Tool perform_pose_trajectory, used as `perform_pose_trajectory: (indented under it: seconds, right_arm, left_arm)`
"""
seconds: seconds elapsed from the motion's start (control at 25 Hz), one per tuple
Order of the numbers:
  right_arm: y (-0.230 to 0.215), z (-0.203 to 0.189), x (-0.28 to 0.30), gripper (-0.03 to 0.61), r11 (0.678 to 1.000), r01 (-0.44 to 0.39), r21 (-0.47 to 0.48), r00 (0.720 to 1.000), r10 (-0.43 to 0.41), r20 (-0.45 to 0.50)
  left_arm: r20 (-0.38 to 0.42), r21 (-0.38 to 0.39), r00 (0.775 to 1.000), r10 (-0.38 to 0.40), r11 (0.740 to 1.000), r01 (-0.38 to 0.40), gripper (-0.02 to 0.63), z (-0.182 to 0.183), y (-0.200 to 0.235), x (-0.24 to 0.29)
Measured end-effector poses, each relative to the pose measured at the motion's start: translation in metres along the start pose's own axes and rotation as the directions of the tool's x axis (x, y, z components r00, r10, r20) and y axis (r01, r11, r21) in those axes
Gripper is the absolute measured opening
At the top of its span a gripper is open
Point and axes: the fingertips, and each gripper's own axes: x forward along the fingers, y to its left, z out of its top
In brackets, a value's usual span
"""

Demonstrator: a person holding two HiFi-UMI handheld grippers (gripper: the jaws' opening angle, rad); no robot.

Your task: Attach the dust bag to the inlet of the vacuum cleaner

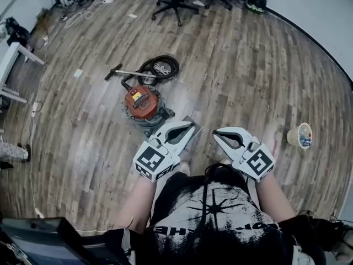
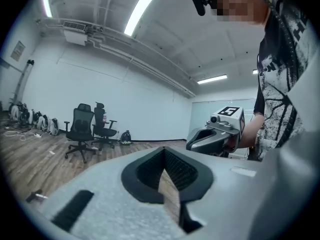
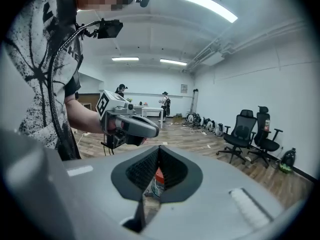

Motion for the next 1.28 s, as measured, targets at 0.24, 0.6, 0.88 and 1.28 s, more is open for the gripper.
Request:
perform_pose_trajectory:
  seconds: [0.24, 0.6, 0.88, 1.28]
  right_arm:
    - [-0.042, 0.005, 0.036, 0.003, 0.981, -0.187, -0.050, 0.981, 0.189, 0.037]
    - [-0.093, -0.031, 0.026, 0.005, 0.846, -0.503, -0.179, 0.860, 0.510, -0.008]
    - [-0.099, -0.078, 0.037, 0.005, 0.757, -0.624, -0.193, 0.781, 0.614, -0.115]
    - [-0.075, -0.215, 0.115, 0.005, 0.746, -0.656, -0.119, 0.742, 0.607, -0.286]
  left_arm:
    - [0.033, -0.049, 0.983, 0.180, 0.983, -0.178, -0.003, 0.003, 0.025, 0.010]
    - [0.032, -0.164, 0.858, 0.513, 0.849, -0.502, -0.003, -0.005, 0.035, 0.053]
    - [-0.007, -0.143, 0.796, 0.605, 0.788, -0.599, -0.003, -0.022, 0.044, 0.076]
    - [-0.028, -0.162, 0.786, 0.617, 0.773, -0.613, -0.003, -0.126, 0.098, 0.054]
